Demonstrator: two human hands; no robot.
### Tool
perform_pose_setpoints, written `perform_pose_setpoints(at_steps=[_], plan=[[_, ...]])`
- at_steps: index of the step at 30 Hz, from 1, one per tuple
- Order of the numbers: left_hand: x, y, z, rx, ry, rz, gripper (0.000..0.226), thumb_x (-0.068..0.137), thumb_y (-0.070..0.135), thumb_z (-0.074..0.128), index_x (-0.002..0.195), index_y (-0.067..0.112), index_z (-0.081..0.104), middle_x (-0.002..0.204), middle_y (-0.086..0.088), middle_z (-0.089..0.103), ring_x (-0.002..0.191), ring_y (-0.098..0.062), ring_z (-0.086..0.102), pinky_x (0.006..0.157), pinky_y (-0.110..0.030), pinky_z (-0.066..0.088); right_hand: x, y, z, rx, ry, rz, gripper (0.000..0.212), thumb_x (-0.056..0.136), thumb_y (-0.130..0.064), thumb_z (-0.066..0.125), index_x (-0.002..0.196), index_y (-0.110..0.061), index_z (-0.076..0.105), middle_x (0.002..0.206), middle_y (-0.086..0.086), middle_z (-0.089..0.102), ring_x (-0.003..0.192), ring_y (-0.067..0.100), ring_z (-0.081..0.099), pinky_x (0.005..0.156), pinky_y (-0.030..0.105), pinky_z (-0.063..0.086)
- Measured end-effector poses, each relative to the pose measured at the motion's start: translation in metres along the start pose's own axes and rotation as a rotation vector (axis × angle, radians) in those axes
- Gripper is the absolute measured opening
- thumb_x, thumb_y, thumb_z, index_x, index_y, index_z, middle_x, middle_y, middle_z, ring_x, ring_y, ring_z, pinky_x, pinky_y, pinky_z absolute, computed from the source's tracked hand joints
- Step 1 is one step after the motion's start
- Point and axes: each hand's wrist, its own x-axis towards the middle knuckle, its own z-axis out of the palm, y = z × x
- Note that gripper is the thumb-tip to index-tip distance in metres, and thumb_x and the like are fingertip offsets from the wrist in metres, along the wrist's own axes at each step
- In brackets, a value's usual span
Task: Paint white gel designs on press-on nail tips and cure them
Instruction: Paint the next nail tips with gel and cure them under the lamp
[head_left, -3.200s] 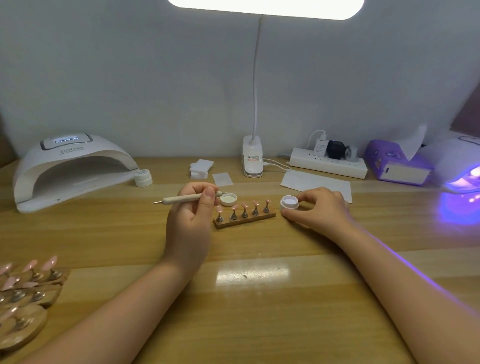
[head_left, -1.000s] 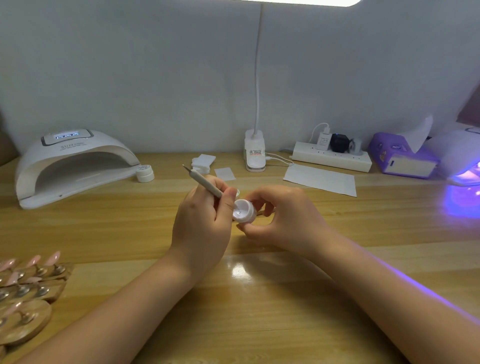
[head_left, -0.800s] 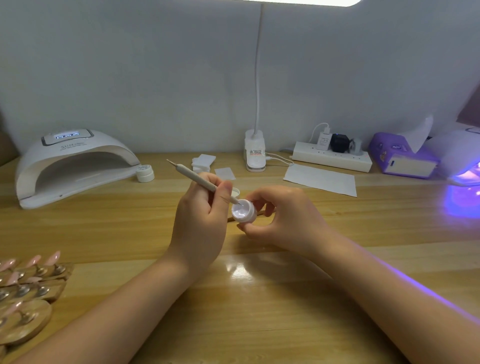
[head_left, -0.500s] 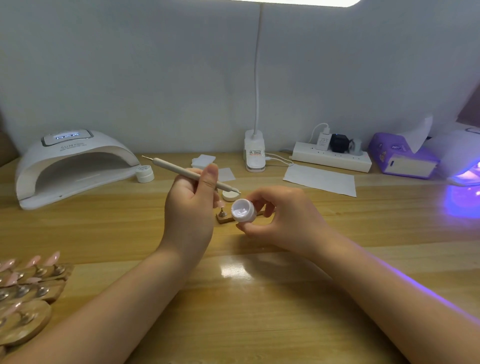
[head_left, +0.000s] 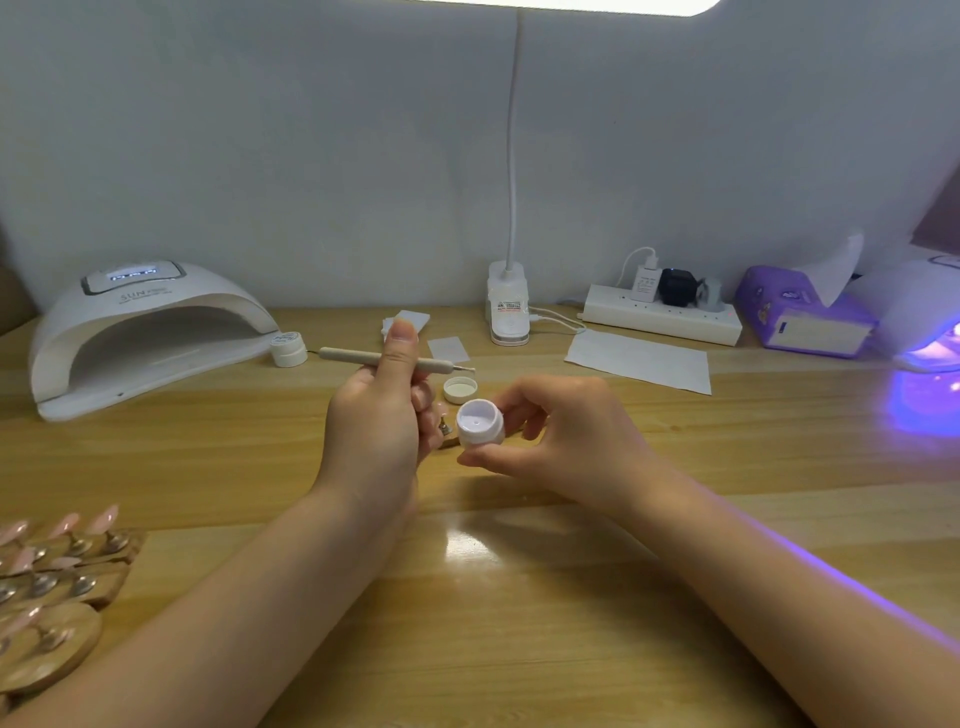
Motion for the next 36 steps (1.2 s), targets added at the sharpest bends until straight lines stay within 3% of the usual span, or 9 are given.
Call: perform_pose_setpoints(at_steps=[7,12,15,19,25,31,33,36], plan=[[0.004,0.004,0.0,-0.247,-0.037,-0.196,0.036,0.087,0.046,0.061,0.066,0.017,0.057,0.049,0.008,0.039,0.038,-0.004,0.028,0.031,-0.016,0.02,0.0,0.001,-0.001,0.017,0.02,0.018,0.043,0.061,-0.055,0.081,0.088,-0.024,0.069,0.075,-0.014,0.066,0.066,0.002,0.056,0.064,0.031,0.05],[0.01,0.003,-0.005,-0.457,-0.117,-0.323,0.027,0.091,0.02,0.056,0.066,0.013,0.062,0.056,0.003,0.051,0.037,-0.005,0.03,0.03,-0.014,0.02,0.003,0.003,-0.001,0.043,0.049,0.053,0.044,0.059,-0.058,0.081,0.082,-0.023,0.068,0.069,-0.01,0.065,0.062,0.005,0.058,0.059,0.028,0.049],[0.011,0.003,-0.007,-0.476,-0.113,-0.297,0.014,0.086,0.014,0.049,0.075,0.012,0.056,0.057,0.001,0.047,0.041,-0.007,0.031,0.033,-0.014,0.024,0.009,0.015,-0.008,0.206,0.17,0.199,0.043,0.058,-0.056,0.083,0.08,-0.023,0.065,0.065,-0.006,0.065,0.057,0.0,0.055,0.054,0.019,0.045],[0.014,-0.001,-0.009,-0.429,-0.081,-0.26,0.008,0.084,0.013,0.046,0.081,0.012,0.053,0.059,0.0,0.048,0.048,-0.009,0.034,0.035,-0.016,0.025,0.014,0.048,-0.023,0.24,0.297,0.376,0.035,0.068,-0.046,0.081,0.09,-0.024,0.064,0.067,-0.007,0.057,0.061,0.006,0.05,0.059,0.026,0.043],[0.02,-0.005,-0.013,-0.341,-0.034,-0.218,0.011,0.086,0.013,0.044,0.08,0.014,0.053,0.058,0.0,0.051,0.049,-0.009,0.035,0.036,-0.016,0.025,0.012,0.08,-0.027,0.017,0.209,0.589,0.036,0.071,-0.05,0.076,0.095,-0.028,0.061,0.093,-0.005,0.058,0.084,0.013,0.054,0.062,0.028,0.039],[0.026,-0.011,-0.02,-0.242,0.033,-0.15,0.015,0.087,0.013,0.047,0.075,0.012,0.056,0.055,0.001,0.055,0.049,-0.009,0.041,0.04,-0.018,0.029,0.012,0.082,-0.027,-0.183,0.096,0.646,0.045,0.076,-0.055,0.069,0.11,-0.026,0.067,0.111,0.0,0.065,0.107,0.023,0.055,0.087,0.042,0.051],[0.029,-0.014,-0.022,-0.232,0.077,-0.147,0.017,0.088,0.014,0.048,0.074,0.012,0.059,0.054,0.001,0.056,0.05,-0.01,0.043,0.046,-0.02,0.033,0.013,0.082,-0.027,-0.225,0.032,0.651,0.052,0.077,-0.053,0.067,0.119,-0.022,0.064,0.119,0.005,0.064,0.112,0.026,0.053,0.092,0.043,0.049],[0.032,-0.016,-0.025,-0.223,0.126,-0.145,0.02,0.088,0.015,0.051,0.071,0.013,0.061,0.055,0.002,0.059,0.054,-0.01,0.05,0.064,-0.026,0.045,0.014,0.074,-0.027,-0.314,0.02,0.663,0.072,0.078,-0.049,0.065,0.14,-0.02,0.044,0.135,0.008,0.05,0.124,0.029,0.044,0.101,0.041,0.042]])
